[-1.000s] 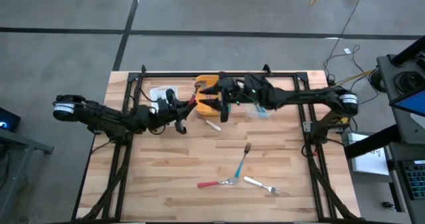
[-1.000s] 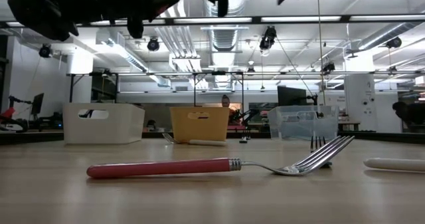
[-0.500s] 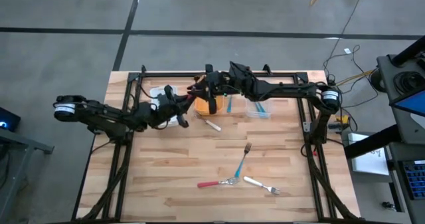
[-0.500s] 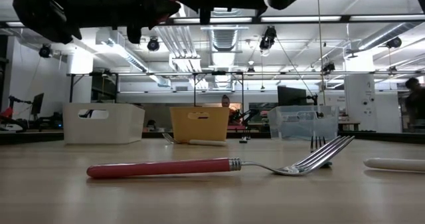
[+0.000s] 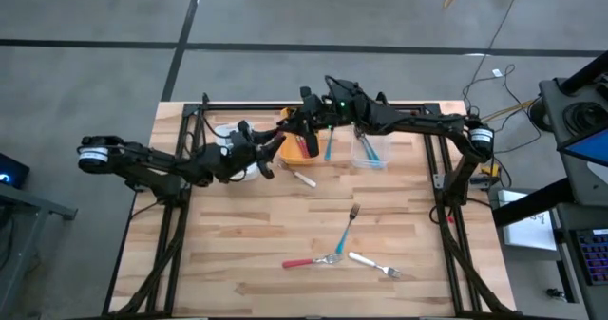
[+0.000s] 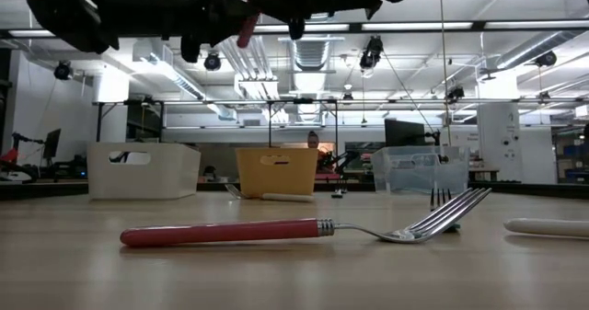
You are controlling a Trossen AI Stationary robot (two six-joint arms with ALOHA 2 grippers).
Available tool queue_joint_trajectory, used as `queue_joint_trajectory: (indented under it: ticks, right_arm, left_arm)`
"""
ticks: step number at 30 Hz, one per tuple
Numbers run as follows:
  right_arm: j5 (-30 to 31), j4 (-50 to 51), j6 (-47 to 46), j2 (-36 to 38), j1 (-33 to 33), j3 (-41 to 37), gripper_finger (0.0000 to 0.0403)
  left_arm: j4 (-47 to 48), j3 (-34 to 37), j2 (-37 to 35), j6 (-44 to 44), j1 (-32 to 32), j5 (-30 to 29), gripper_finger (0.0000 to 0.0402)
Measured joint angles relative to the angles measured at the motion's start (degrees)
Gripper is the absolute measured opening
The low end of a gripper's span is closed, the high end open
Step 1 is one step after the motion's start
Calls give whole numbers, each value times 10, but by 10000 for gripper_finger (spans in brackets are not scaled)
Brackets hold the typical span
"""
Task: Sort silverware by color (type)
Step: Put the pink fork into the yellow bin
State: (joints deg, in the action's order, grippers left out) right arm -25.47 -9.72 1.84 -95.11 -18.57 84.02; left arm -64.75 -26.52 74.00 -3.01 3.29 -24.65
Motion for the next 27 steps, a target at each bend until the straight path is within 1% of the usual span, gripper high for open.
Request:
queue_joint_trajectory:
  ticks: [5,7,9,14,17,19,22,27]
  right_arm:
    - [0,84,15,0,-29,32,26]
    - [1,124,20,-1,-48,49,26]
    - [2,162,18,-2,-68,65,26]
    - [1,191,-22,-21,-109,85,26]
    - [0,207,-28,-41,-124,99,26]
    - [1,216,-34,-60,-130,110,26]
    - [0,251,-44,-93,-138,137,26]
    - [-1,334,-63,-155,-145,193,26]
  left_arm:
    - [16,-15,-2,51,11,-15,176]
    - [36,-19,-7,76,20,-13,189]
    - [76,-27,-18,87,35,8,194]
    - [242,-71,-44,92,91,65,186]
    - [311,-95,-56,120,124,90,173]
    - [333,-103,-62,139,145,103,164]
    - [338,-100,-81,161,175,125,151]
    - [342,-87,-132,199,221,133,140]
